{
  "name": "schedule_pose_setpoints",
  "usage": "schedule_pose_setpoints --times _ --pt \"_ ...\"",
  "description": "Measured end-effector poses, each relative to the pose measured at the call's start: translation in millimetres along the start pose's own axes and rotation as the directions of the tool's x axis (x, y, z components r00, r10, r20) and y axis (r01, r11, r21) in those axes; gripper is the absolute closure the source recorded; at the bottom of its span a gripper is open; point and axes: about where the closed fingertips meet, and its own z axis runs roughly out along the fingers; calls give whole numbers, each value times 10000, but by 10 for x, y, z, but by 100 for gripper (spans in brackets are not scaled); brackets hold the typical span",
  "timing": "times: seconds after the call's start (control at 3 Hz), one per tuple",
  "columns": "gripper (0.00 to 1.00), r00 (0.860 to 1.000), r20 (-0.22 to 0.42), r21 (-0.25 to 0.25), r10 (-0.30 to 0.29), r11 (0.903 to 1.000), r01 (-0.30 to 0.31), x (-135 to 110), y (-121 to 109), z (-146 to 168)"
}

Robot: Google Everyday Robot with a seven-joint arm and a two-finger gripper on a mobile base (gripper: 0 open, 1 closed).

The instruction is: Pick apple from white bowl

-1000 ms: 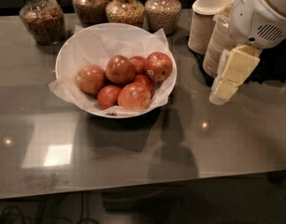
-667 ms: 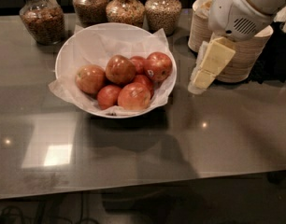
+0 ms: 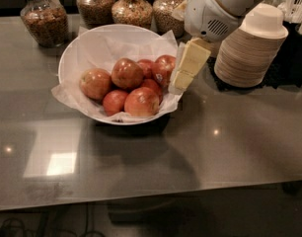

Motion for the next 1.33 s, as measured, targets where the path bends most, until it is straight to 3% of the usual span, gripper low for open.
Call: schedule_pose_setpoints --times 0.33,0.67,1.33 --pt "0 9980 405 -498 -492 9974 512 -222 21 252" --pt "0 9980 407 -498 -492 9974 512 -222 21 252" --pt "0 9839 1613 -683 -765 9937 885 -637 76 518"
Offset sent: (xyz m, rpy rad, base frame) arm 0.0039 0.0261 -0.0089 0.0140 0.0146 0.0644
